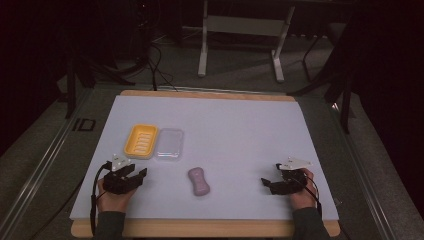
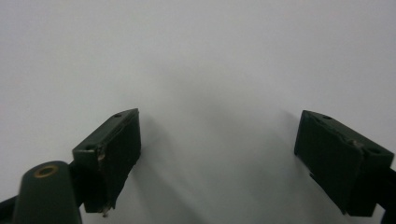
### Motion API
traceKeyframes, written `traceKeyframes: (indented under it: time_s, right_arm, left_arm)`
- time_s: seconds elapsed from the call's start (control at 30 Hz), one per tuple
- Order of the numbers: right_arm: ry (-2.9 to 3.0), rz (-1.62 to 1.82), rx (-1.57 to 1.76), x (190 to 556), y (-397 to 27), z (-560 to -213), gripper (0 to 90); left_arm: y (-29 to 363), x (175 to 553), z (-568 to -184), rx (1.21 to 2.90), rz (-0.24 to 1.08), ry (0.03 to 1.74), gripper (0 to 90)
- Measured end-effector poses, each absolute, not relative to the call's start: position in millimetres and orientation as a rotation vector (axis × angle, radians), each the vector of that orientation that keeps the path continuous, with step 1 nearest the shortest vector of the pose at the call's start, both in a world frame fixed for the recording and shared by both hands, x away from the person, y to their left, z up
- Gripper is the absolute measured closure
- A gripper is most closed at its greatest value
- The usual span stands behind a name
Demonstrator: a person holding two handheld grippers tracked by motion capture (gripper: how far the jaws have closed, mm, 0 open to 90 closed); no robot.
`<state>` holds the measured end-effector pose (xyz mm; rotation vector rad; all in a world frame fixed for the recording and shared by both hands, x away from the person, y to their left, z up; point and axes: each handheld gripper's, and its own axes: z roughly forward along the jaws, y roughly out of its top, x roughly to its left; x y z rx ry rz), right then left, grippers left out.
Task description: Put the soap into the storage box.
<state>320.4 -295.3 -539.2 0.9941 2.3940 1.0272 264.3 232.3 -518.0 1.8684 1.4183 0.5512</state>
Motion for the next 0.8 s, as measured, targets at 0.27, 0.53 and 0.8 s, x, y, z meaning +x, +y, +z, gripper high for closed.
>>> traceKeyframes:
  time_s: [0.27,0.53,0.8]
  right_arm:
    - [2.318,1.139,0.980,314.4,-303.0,-536.3,13.5]
    - [2.300,1.155,0.996,314.2,-304.8,-536.4,14.1]
    - [2.280,1.199,0.982,312.0,-307.4,-535.7,14.1]
  left_arm:
    - [229.3,260.2,-508.5,1.856,0.469,1.356,53.9]
    - [220.5,258.0,-506.2,1.874,0.457,1.331,52.6]
    - [204.6,259.4,-508.7,1.925,0.447,1.308,54.0]
